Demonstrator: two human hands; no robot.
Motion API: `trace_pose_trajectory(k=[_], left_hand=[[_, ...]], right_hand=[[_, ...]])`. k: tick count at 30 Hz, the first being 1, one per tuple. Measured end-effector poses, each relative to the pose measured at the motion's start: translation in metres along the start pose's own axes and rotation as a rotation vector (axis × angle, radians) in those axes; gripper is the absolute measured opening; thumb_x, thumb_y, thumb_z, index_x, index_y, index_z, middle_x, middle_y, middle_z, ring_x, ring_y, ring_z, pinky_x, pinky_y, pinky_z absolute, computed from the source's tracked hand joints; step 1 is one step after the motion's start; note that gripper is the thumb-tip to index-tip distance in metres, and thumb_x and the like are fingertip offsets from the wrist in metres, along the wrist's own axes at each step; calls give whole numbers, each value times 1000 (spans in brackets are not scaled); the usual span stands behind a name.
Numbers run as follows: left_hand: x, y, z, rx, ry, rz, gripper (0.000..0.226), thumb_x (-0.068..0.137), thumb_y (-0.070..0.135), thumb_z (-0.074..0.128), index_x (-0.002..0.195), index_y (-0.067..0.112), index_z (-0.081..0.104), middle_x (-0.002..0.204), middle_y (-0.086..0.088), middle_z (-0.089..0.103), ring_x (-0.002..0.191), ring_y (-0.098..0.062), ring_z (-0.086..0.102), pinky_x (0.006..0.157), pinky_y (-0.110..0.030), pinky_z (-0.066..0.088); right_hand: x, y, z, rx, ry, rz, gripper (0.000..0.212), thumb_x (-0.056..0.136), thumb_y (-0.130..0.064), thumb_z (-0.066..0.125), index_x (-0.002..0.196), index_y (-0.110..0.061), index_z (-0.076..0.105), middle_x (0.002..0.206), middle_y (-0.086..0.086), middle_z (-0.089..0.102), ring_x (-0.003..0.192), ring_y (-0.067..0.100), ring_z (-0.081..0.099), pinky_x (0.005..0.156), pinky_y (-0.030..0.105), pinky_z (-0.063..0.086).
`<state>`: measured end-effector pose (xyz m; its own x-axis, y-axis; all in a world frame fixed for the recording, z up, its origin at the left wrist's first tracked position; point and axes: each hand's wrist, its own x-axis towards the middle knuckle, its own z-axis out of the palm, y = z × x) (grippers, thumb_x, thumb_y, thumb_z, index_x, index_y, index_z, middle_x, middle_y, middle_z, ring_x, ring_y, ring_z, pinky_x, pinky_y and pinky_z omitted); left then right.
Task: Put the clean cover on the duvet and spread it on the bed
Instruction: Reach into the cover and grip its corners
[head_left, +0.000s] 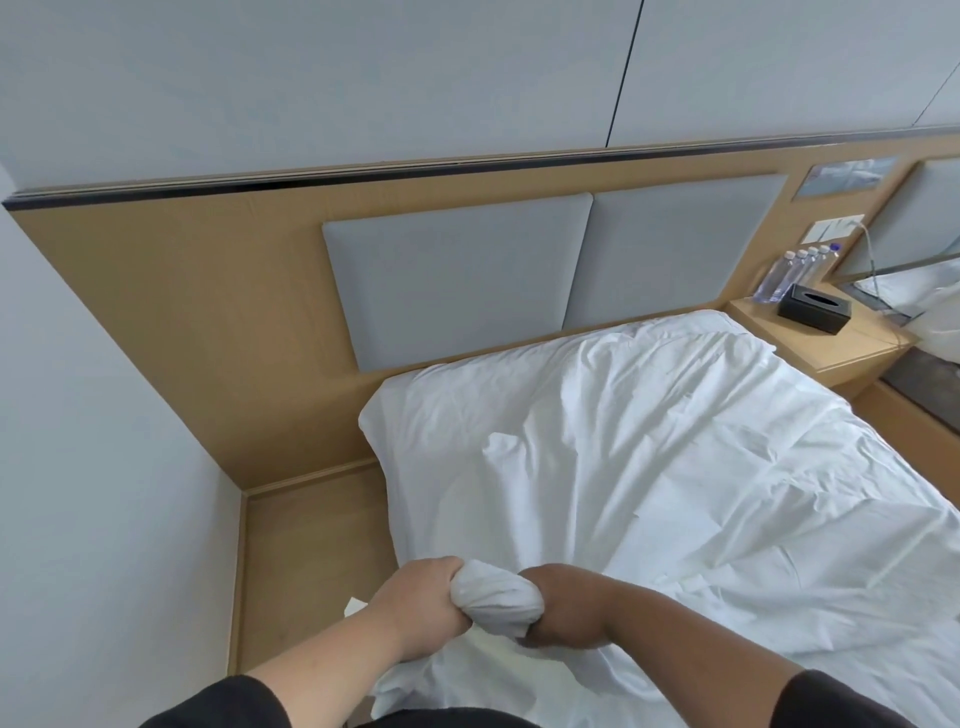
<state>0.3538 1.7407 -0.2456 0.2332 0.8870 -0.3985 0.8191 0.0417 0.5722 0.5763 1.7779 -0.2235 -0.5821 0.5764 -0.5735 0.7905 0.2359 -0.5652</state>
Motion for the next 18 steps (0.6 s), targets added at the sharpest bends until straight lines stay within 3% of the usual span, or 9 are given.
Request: trace_pose_trajectory(k=[4,7,9,12,13,14,15,16,18], left_hand=[[-1,0,2,14,-79,9,19,73,49,56,89,39,61,83,21,65,77,-1,60,63,-17,41],[-3,6,0,14,-137,-15,21,64,60,63,76,43,56,69,27,60,63,7,55,54,-12,34],[-2,8,0,8,-149,-32,22,60,57,67,72,43,55,65,27,58,57,6,52,51,-13,33],[-3,7,-1,53,-148,-44,21,65,46,68,77,38,52,73,20,59,65,1,53,56,-18,36],[-4,7,-1,79,-154,-46,22,67,43,67,81,37,52,77,19,58,70,-2,55,60,-20,39],[-4,6,2,110,-161,-42,22,68,41,65,85,36,52,80,18,58,76,-6,57,64,-23,43],[-5,5,4,143,-166,-37,22,70,40,63,88,36,52,81,18,57,80,-11,59,68,-26,46],[-6,5,7,171,-167,-31,20,72,38,61,89,35,52,81,16,57,83,-14,60,70,-28,48],[-6,5,11,205,-167,-31,16,73,33,57,87,33,52,78,14,56,84,-17,61,69,-31,47]], right_hand=[[1,-1,-7,-155,-62,98,43,70,-44,81,100,-36,51,96,-15,62,89,14,59,70,27,44],[5,-6,1,-513,104,163,17,83,-27,60,92,-30,46,91,-4,61,83,22,58,70,33,45],[9,-9,6,-557,191,164,10,85,-18,49,82,-27,45,80,-5,55,79,23,57,69,34,45],[13,-6,5,-467,173,112,15,88,-21,52,73,-25,49,74,-6,51,78,22,55,70,32,46],[13,-3,5,-421,122,71,11,91,-27,56,81,-23,58,84,-4,60,86,21,59,81,33,50],[12,-1,6,-387,49,14,15,94,-34,59,100,-21,65,104,-1,67,102,18,61,102,32,45],[10,0,7,-358,-44,-15,31,95,-40,60,118,-20,64,122,1,66,113,16,58,112,31,34],[7,2,9,-319,-100,-16,37,94,-42,61,124,-19,62,128,3,65,112,17,58,110,30,33],[3,1,10,-223,-139,35,31,90,-41,67,110,-17,66,112,6,69,90,21,58,86,30,43]])
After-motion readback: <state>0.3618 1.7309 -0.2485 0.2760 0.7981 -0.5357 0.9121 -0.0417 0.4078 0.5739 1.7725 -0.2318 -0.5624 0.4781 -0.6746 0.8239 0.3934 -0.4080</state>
